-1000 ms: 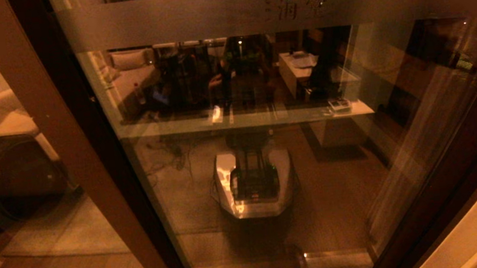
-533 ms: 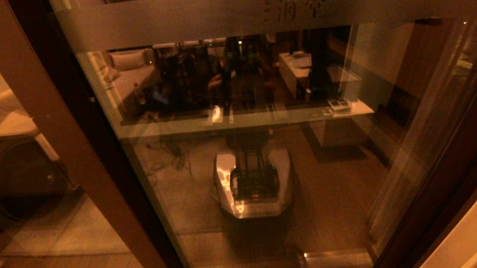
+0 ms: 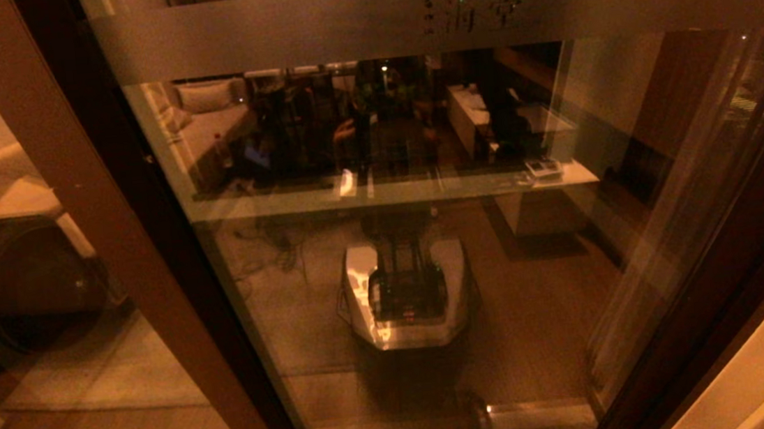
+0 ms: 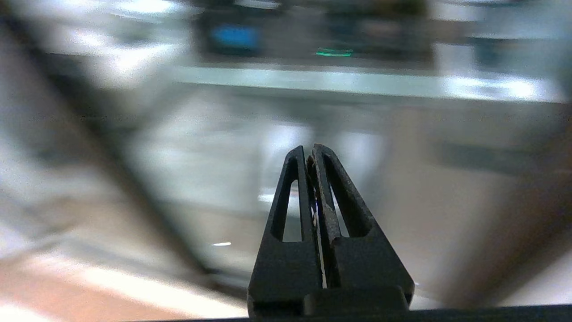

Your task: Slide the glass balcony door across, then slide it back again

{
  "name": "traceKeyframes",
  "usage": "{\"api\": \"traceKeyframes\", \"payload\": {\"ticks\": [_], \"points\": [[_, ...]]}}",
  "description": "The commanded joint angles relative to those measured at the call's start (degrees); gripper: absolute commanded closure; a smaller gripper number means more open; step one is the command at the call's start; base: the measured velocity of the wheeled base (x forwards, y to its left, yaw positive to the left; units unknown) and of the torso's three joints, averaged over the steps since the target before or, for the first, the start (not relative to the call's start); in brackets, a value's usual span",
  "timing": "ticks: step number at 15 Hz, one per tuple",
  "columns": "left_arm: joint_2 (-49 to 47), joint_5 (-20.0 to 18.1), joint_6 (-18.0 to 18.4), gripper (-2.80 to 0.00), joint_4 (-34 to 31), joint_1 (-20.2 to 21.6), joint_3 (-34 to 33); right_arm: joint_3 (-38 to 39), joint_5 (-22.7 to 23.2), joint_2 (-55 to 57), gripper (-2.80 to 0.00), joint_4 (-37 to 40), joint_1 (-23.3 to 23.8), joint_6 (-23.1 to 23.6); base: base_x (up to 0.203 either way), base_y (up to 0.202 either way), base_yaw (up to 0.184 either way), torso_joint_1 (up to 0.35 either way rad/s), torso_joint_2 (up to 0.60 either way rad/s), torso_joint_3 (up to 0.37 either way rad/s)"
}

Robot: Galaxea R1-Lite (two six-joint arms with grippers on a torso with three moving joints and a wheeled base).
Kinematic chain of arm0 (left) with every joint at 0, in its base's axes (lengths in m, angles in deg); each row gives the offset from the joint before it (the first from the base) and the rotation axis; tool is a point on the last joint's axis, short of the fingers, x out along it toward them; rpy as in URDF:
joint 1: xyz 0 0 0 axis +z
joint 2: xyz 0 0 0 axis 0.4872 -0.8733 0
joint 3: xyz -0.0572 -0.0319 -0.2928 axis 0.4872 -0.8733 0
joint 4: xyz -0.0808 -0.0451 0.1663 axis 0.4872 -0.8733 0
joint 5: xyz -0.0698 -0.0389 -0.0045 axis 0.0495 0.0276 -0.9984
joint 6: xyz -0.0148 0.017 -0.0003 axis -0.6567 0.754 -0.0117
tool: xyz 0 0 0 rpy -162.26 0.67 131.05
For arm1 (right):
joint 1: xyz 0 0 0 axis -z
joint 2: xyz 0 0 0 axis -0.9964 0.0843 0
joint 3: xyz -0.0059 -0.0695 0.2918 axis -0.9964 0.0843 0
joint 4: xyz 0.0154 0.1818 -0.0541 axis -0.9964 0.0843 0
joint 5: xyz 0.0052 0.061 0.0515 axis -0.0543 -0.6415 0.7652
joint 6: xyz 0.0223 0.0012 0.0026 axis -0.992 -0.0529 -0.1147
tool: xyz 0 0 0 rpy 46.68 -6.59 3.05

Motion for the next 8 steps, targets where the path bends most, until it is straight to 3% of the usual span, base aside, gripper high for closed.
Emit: {"api": "traceKeyframes", "payload": {"ticks": [1, 4, 6, 8], "points": [[0.0, 0.1, 0.0, 0.00, -0.1, 0.0, 0.0, -1.3, 6.1, -12.9, 0.00, 8.6, -3.3, -4.4, 0.000, 0.000, 0.000, 0.000, 0.00, 0.000], [0.0, 0.0, -0.1, 0.00, 0.0, 0.0, 0.0, -14.5, 7.0, -16.1, 0.00, 30.0, -13.0, -7.8, 0.000, 0.000, 0.000, 0.000, 0.00, 0.000], [0.0, 0.0, 0.0, 0.00, 0.0, 0.0, 0.0, -17.3, 3.6, -21.2, 0.00, 37.0, -14.7, -8.2, 0.000, 0.000, 0.000, 0.000, 0.00, 0.000], [0.0, 0.0, -0.1, 0.00, -0.1, 0.0, 0.0, -22.5, -0.7, -22.5, 0.00, 50.1, -15.5, -6.3, 0.000, 0.000, 0.000, 0.000, 0.00, 0.000]]}}
